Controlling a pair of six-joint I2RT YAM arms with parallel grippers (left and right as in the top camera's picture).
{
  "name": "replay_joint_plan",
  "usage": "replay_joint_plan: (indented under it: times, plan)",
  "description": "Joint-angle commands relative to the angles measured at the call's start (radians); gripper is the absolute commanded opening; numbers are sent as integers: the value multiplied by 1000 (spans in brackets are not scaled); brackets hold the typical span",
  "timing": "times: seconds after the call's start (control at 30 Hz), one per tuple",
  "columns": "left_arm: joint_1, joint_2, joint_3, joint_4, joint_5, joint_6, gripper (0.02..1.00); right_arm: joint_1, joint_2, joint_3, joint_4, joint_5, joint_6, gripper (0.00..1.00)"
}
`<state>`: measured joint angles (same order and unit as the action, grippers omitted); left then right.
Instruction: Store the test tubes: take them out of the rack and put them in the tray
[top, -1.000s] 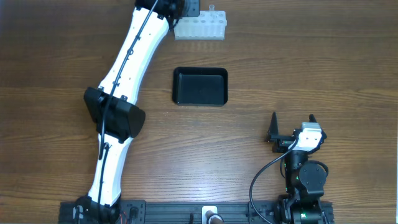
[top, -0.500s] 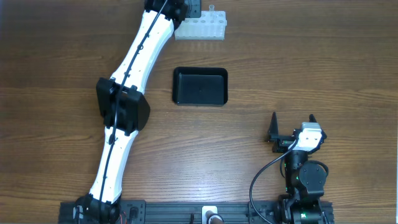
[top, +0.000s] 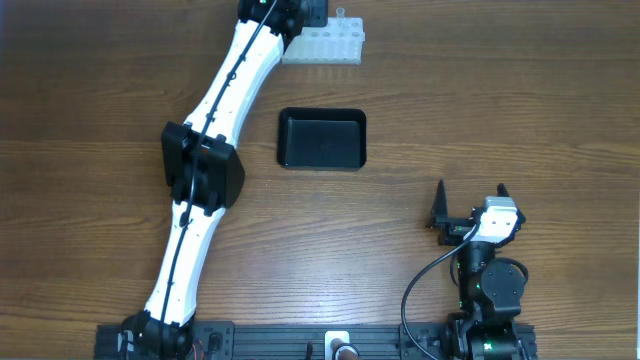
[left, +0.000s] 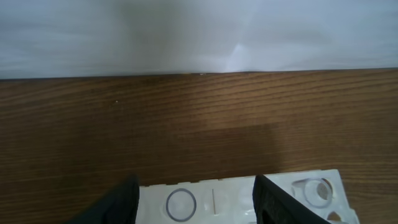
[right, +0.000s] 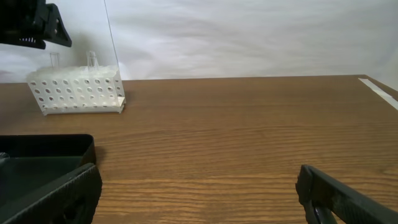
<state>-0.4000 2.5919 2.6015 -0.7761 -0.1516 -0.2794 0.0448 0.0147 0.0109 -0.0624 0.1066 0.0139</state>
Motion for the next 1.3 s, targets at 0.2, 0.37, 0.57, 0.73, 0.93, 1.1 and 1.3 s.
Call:
replay_joint_plan:
  times: [0.2, 0.37, 0.57, 0.73, 0.93, 1.1, 1.3]
  plan:
    - [2, 49, 13, 13, -19, 14, 588, 2, -9, -5, -5, -2, -8, 991]
    - [8, 50, 13, 26, -23, 14, 590, 2, -9, -5, -5, -2, -8, 993]
    - [12, 51, 13, 29, -23, 14, 584, 2, -9, -5, -5, -2, -8, 993]
    - [14, 55, 13, 28, -23, 14, 586, 2, -9, -5, -5, -2, -8, 991]
    - [17, 55, 13, 24, -23, 14, 581, 2, -9, -5, -4, -2, -8, 991]
    - [21, 55, 13, 19, -23, 14, 570, 2, -9, -5, -5, -2, -8, 993]
    - [21, 55, 13, 10, -26, 15, 555, 2, -9, -5, -5, -2, -8, 991]
